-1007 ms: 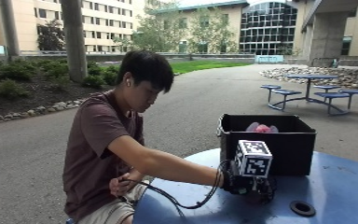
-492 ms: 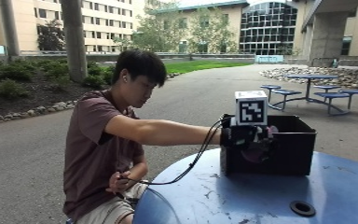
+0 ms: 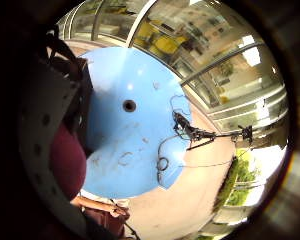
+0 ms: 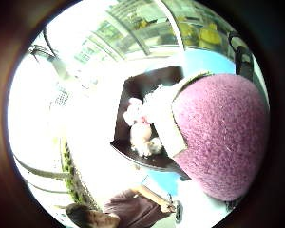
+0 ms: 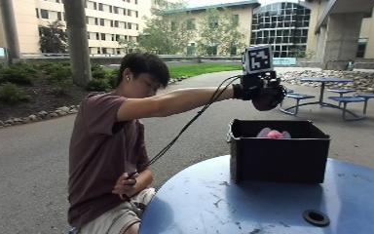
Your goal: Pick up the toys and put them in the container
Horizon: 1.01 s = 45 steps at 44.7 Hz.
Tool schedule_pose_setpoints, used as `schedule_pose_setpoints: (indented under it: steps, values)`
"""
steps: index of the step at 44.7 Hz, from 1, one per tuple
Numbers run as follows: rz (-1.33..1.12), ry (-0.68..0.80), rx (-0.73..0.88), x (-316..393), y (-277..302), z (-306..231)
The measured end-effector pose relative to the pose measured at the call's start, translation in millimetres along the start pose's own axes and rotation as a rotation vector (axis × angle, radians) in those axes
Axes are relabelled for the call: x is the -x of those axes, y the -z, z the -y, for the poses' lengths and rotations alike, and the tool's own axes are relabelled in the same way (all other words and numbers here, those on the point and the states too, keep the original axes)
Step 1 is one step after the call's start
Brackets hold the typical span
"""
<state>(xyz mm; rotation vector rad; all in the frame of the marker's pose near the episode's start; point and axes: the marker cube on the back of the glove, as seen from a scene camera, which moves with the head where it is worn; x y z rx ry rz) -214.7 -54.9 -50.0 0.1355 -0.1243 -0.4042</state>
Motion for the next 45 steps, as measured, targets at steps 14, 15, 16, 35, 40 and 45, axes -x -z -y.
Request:
schedule_pose_setpoints:
  steps: [14, 15, 16, 35, 40, 45]
  values:
    - [-0.131, 0.171, 0.07, 108, -27, 17]
    - [-0.14, 0.171, 0.07, 113, -28, 19]
    - [-0.141, 0.171, 0.07, 120, -29, 20]
    - [-0.136, 0.028, 0.316, 145, -54, 33]
    - [-0.206, 0.176, 0.333, 126, -55, 24]
    - [-0.19, 0.15, 0.322, 133, -55, 26]
